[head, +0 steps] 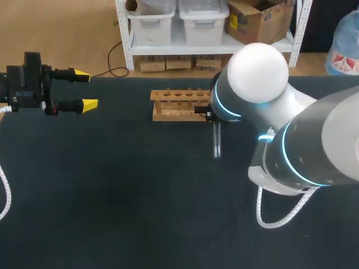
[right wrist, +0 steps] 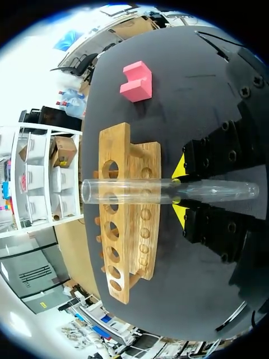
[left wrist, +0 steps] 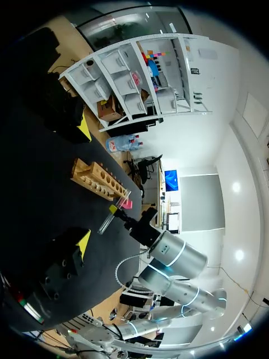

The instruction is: Grasp the test tube, adjust it, and insert it.

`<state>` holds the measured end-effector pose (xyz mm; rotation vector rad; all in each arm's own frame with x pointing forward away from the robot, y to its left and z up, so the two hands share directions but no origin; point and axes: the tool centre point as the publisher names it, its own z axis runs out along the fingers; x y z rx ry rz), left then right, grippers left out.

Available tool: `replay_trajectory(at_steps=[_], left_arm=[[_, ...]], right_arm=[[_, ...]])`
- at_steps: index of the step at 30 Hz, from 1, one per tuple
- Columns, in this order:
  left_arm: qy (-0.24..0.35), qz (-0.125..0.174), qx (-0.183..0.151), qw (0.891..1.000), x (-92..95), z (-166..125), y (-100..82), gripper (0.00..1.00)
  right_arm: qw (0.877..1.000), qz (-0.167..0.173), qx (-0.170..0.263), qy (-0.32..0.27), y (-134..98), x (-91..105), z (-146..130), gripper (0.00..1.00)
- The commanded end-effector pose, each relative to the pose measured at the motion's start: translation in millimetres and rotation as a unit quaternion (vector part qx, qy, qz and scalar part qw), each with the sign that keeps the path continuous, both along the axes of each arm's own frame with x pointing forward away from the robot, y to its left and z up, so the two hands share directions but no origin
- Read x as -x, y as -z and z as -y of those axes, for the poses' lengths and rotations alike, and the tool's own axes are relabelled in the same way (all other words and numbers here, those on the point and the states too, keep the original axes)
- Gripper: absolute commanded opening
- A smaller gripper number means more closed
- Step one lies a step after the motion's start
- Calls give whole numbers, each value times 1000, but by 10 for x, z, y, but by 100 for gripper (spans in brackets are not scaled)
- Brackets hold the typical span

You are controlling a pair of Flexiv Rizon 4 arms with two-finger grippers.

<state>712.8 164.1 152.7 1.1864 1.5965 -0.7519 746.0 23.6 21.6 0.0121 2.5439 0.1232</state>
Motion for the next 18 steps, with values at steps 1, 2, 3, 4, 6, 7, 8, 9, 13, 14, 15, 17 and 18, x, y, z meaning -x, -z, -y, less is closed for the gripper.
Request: replay_trajectory(at_steps=[1,2,3,4,6,7,8,9,13,14,15,17,18], left_arm=[[-1,3,2,1000,7,-5,15,100],[-1,3,2,1000,7,-5,15,100],[-1,3,2,1000,7,-5,15,100],[-1,3,2,1000,7,-5,15,100],[-1,3,2,1000,7,-5,15,100],[-1,3,2,1000,7,-5,15,100],[-1,3,2,1000,7,-5,15,100],[-1,3,2,1000,7,-5,15,100],[-1,3,2,1000,7,-5,15,100],[-1,3,2,1000,7,-5,15,100],[-1,3,2,1000,7,-5,15,100],[-1,3,2,1000,7,-5,15,100],[-1,3,2,1000,7,-5,15,100]], right_arm=[[1000,-16,1,-4,14,-46,16,0],[1000,-17,1,-4,19,-46,20,0],[1000,-17,1,-4,19,-46,21,0],[1000,-17,1,-5,18,-47,22,0],[1000,-15,4,-7,-14,-42,26,0],[1000,-14,5,-6,-35,-35,32,0],[1000,-11,4,-5,-61,-25,37,0],[1000,-9,3,-4,-92,-11,41,0],[1000,6,-1,-4,-239,33,52,0],[1000,12,-3,-5,-280,39,52,0],[1000,19,-6,-6,-330,43,53,0],[999,32,-9,-7,-435,40,55,0],[999,39,-12,-6,-484,33,61,0]])
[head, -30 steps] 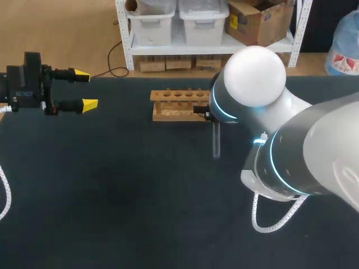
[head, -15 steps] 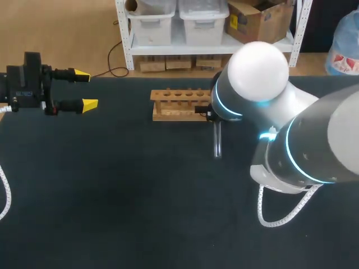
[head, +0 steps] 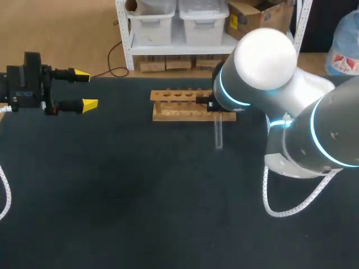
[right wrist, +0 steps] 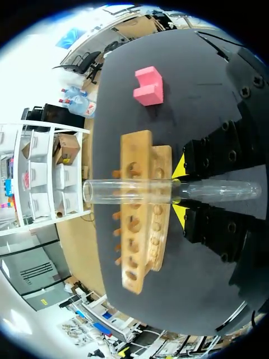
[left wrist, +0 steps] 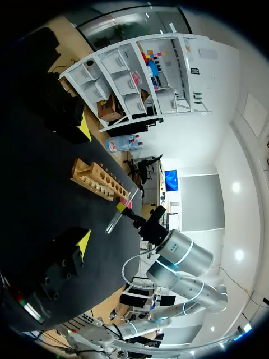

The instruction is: Grasp the test tube, adjust it, and insert it.

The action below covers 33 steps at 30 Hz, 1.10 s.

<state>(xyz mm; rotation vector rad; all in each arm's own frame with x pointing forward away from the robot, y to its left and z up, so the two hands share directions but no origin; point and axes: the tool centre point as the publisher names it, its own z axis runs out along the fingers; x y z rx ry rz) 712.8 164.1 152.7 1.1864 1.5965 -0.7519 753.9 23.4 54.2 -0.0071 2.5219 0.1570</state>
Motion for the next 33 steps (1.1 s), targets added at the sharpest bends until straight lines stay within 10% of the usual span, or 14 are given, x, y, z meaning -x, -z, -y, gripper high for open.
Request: replay_trajectory(at_steps=[1,17,33], left_arm=[[-1,3,2,1000,7,-5,15,100],[-1,3,2,1000,7,-5,15,100],[-1,3,2,1000,7,-5,15,100]], right_arm=[[999,37,-4,5,-210,102,65,0],[966,255,-37,-15,-985,-250,23,0],[927,374,-36,-19,-1387,-345,-110,0]])
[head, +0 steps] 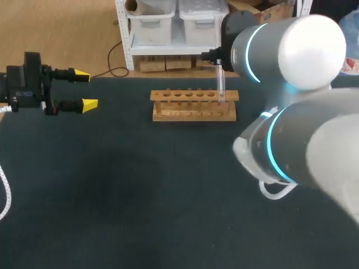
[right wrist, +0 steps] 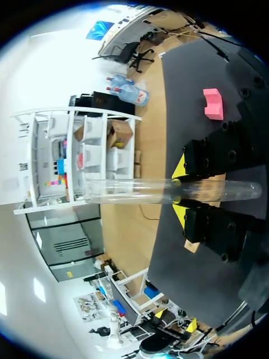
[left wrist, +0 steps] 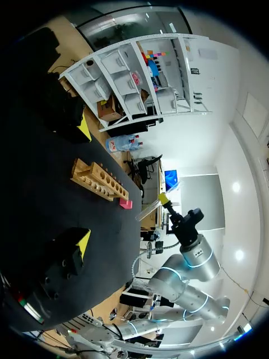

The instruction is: Grasp the test tube, adjust it, and insert it.

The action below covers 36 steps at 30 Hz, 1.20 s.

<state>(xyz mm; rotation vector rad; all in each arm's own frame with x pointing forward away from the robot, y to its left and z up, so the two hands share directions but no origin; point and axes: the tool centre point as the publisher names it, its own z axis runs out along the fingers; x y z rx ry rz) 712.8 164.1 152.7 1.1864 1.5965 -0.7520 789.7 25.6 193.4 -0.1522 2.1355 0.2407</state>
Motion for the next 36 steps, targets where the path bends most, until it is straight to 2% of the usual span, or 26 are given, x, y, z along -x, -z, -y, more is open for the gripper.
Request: replay_trajectory(at_steps=[1,9,18,36], left_arm=[[-1,3,2,1000,7,-5,16,100],[-1,3,2,1000,7,-5,16,100],[-1,3,2,1000,7,-5,16,100],[-1,3,2,1000,7,-5,16,100]], right_arm=[[980,192,-35,39,3,5,-104,0],[972,217,-64,60,-18,-61,-198,0],[958,261,-80,93,-74,-198,-253,0],[960,258,-68,88,-33,-320,-188,0]])
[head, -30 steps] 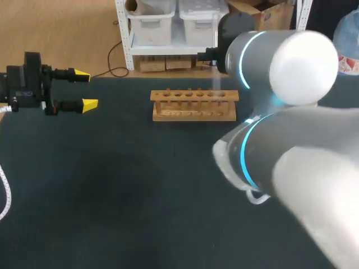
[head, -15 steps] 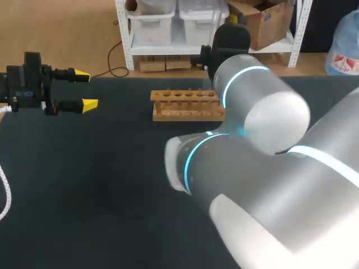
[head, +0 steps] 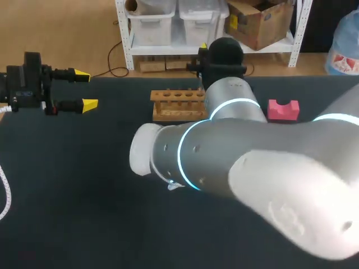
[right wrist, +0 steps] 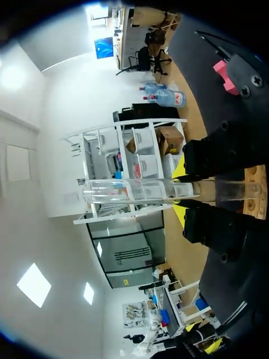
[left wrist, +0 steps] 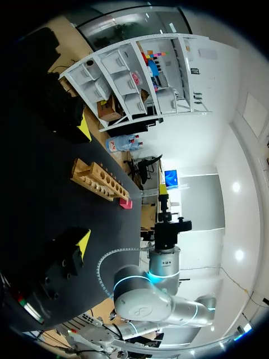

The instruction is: Grasp the test tube, adjust it, and insert it.

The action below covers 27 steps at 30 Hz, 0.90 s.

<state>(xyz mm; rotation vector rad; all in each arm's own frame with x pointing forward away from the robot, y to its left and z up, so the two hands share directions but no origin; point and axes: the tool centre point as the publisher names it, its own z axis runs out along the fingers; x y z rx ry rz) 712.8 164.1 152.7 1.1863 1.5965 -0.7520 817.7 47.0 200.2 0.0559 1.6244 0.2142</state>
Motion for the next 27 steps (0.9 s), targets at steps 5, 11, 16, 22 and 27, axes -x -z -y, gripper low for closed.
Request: replay_trajectory(at_steps=[5,11,16,22,27], left_arm=[[-1,3,2,1000,7,-5,16,100],[-1,3,2,1000,7,-5,16,100],[-1,3,2,1000,7,-5,16,100],[-1,3,2,1000,7,-5,16,100],[-1,3,2,1000,7,-5,16,100]], right_arm=[[1000,5,5,0,59,-67,67,0],[1000,2,22,0,75,-109,100,0],[1000,-4,28,4,143,-171,137,0],[1000,-6,18,7,240,-262,198,0],[1000,-8,16,5,269,-294,218,0]])
